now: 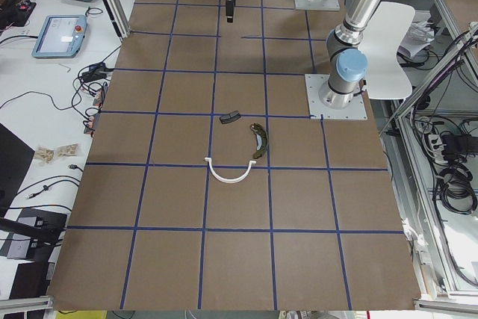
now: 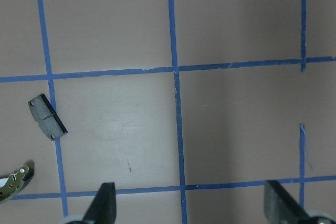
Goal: Place bearing gear from tray to pile
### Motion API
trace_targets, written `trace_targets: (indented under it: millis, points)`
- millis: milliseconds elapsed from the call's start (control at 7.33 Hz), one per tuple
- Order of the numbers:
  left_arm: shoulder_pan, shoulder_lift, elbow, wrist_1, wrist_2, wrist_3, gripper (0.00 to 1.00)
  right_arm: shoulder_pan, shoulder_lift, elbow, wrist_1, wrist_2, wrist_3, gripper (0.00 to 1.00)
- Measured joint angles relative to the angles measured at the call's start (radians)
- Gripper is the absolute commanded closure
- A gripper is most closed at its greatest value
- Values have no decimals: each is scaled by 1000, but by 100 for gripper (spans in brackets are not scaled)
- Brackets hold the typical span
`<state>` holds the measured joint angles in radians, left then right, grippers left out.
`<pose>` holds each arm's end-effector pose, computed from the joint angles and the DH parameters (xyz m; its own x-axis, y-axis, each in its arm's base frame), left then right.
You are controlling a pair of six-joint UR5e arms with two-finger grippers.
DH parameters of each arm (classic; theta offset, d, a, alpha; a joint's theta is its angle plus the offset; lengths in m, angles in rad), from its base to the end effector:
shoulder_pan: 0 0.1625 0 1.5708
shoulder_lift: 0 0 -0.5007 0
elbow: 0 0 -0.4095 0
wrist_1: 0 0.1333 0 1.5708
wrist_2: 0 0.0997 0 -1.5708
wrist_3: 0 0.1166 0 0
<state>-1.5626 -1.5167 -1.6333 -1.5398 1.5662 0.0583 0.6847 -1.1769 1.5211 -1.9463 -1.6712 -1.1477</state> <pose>-0.1299 -0.4858 0.5447 -0.9987 0.0502 0.0033 0.0501 0.9985 -0.0228 -0.4505 -0.5248 0.3738 -0.9633 -0.2591 0.0697 -0.2537 0.9641 0.0785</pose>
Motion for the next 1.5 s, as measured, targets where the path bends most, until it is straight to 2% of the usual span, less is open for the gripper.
trace_targets:
  millis: [136, 409, 955, 1227, 1364, 1500]
  points:
    - [0, 0, 0, 0, 0, 0, 0, -14, 67, 0, -64, 2, -16, 8]
    - [0, 1, -2, 0, -1, 0, 0, -22, 142, 7, -115, 4, -21, 13]
    - [-2, 2, -2, 0, -1, -1, 0, -36, 182, 75, -188, -1, -35, 22]
    - [-2, 2, -2, 0, 4, -2, 0, -58, 184, 98, -215, -4, -54, 43]
    - [-2, 2, -2, 1, 5, -2, 0, -63, 185, 102, -219, -5, -59, 61]
    - [-2, 3, -2, 1, 6, -2, 0, -65, 186, 105, -220, -5, -61, 73]
